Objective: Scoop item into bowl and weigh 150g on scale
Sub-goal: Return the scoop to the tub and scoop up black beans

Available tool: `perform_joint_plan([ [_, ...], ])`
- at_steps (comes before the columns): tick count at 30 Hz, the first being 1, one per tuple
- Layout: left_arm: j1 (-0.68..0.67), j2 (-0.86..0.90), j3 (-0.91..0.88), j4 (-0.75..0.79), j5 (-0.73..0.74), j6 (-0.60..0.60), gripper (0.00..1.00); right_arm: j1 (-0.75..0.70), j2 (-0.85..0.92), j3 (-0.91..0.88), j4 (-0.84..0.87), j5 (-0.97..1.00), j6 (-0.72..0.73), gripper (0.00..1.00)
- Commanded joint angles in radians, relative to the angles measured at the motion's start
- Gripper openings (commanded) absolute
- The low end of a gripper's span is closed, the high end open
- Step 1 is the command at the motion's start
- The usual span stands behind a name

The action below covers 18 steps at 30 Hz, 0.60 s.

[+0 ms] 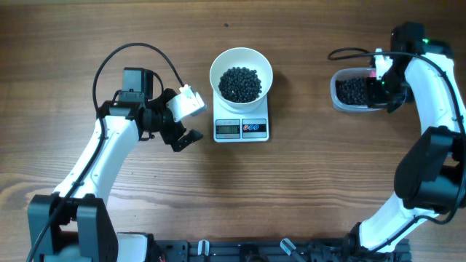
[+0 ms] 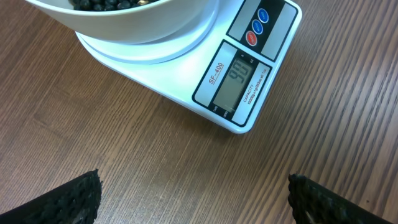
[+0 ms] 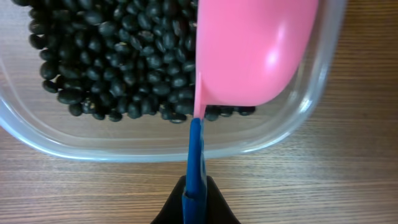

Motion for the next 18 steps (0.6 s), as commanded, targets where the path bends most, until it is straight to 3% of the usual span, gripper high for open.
perform_joint_plan([
  [1,0.005,0.009,-0.007,0.000,0.023,0.010,1.00,0.007,0.041,-0.019,-0.026,-0.102,-0.008,0.04],
  [18,0.005,0.009,-0.007,0.000,0.023,0.010,1.00,-0.008,0.082,-0.019,-0.103,-0.298,-0.026,0.04],
])
